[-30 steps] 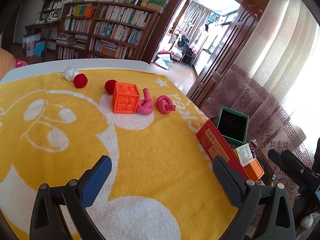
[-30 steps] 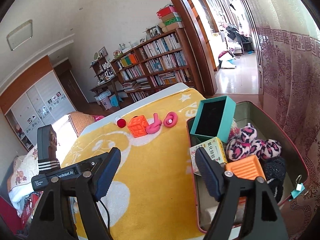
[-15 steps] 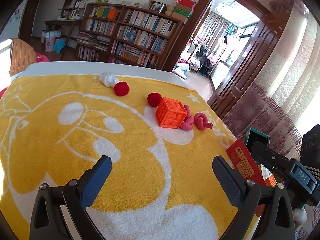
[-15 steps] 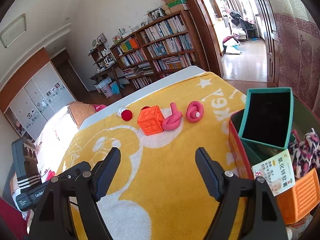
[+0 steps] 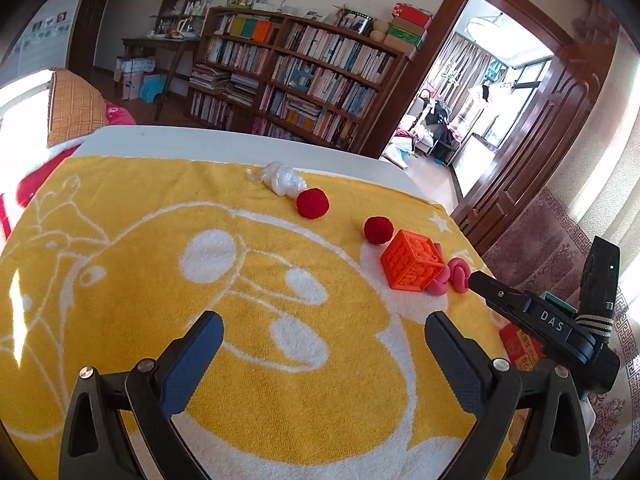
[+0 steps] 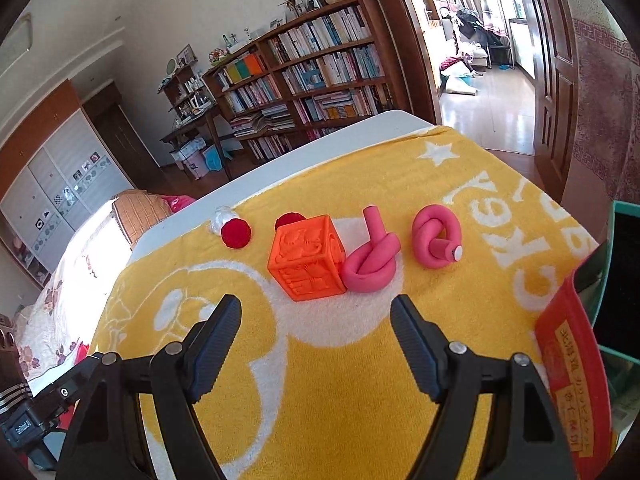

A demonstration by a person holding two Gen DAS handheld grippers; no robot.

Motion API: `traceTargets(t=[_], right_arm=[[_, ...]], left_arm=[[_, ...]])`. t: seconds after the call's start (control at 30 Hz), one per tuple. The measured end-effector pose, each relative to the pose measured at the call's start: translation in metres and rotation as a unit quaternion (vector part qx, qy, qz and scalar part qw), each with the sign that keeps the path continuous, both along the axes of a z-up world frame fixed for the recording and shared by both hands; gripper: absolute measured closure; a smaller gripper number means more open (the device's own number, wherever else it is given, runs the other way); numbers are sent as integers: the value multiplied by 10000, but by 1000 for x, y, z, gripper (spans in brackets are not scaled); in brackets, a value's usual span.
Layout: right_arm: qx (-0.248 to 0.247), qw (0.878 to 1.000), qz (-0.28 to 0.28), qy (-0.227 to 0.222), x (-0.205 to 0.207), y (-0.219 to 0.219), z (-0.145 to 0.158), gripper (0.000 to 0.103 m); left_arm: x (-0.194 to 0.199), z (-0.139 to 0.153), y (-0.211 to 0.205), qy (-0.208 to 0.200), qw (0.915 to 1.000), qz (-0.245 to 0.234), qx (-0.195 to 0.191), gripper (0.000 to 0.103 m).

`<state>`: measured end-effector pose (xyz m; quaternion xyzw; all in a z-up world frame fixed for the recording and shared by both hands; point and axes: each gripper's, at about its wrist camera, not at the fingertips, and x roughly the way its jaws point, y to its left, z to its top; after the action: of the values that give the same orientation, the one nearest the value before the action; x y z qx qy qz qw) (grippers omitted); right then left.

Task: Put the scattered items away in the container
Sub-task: 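Withdraw both grippers from the tin back over the towel, then grasp the plastic bag with the left gripper while the right gripper grasps the orange cube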

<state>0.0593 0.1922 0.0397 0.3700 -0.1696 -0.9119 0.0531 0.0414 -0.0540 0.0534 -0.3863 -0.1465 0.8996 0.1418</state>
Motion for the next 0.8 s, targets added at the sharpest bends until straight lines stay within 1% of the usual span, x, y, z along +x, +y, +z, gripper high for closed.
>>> traceTargets(t=[0.07,0.27,0.43,0.6,0.8], right_arm=[[90,10000,-27,-19,-11,-5,-2,23],[422,9991,-95,-41,-42,-17,-10,23],[914,9957,-166,-46,-62,-26,-23,23],[966,9952,-2,144,-68,-34,-27,23],[916,9954,222,152,-69,-40,-30,23]], left_arm=[[-12,0,-3,-13,10000,32,-66,1],[-53,-3,-13,-160,9996,225,-29,1],[-87,-13,-14,-323,9989,340,-82,1],[-116,-27,-14,-491,9977,467,-92,1],[-140,-35,-15,-552,9965,620,-88,1]])
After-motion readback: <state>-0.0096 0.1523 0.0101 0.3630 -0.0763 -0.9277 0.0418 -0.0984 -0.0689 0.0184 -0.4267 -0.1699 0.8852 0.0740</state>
